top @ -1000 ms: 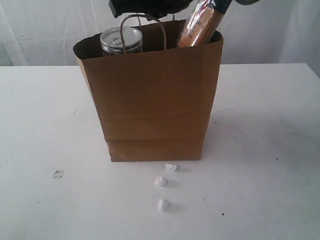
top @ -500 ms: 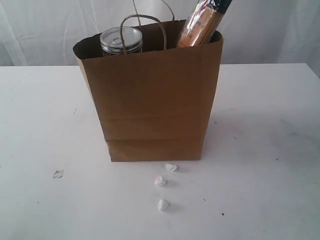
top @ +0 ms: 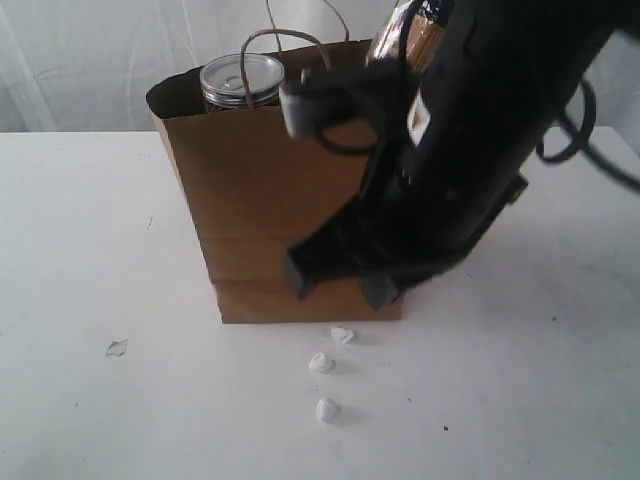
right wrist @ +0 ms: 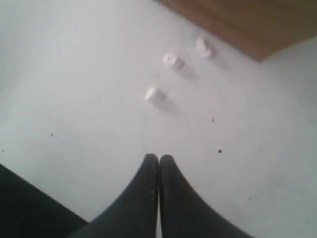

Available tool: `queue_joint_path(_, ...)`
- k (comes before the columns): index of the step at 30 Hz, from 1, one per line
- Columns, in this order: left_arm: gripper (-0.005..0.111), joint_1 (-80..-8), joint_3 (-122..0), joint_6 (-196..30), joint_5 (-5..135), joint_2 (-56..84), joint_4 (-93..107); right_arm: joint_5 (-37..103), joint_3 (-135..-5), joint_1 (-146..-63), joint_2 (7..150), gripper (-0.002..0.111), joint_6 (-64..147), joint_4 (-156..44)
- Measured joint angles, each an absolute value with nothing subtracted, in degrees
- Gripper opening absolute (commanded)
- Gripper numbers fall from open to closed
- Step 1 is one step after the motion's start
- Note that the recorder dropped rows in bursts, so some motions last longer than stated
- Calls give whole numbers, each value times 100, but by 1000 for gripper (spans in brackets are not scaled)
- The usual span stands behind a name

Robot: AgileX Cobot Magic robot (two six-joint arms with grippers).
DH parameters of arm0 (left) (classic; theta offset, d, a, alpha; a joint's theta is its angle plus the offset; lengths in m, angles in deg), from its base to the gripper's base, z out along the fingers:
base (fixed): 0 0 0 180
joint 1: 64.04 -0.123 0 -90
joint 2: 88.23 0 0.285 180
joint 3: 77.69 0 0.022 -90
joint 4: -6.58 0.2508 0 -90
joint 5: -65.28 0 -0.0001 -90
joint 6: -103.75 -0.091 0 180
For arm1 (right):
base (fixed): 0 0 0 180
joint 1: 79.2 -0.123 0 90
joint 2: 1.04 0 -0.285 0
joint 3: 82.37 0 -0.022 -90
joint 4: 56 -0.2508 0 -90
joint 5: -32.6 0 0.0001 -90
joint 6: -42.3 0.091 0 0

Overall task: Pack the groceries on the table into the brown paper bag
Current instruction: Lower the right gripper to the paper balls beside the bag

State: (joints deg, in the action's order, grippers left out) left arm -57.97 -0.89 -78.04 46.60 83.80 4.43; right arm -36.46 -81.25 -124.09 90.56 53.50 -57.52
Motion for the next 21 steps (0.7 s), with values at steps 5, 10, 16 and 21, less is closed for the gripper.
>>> queue_joint_path(5, 0, -5797, -89, -7804, 4660, 8380, 443, -2437, -7092, -12574, 9079, 1, 5339, -6217)
queue_joint_path(10, 0, -5797, -89, -7804, 4660, 8380, 443, -1282, -6632, -12608, 9471, 21, 4992, -6772)
queue_joint_path(16, 0, -5797, -89, -7804, 4660, 8380, 443, -527, -6608, -12608, 10356, 37, 4691, -6517)
queue_joint_path(21, 0, -5797, -89, -7804, 4660, 8380, 443, -149, -6588, -12608, 10873, 37, 5682, -5291)
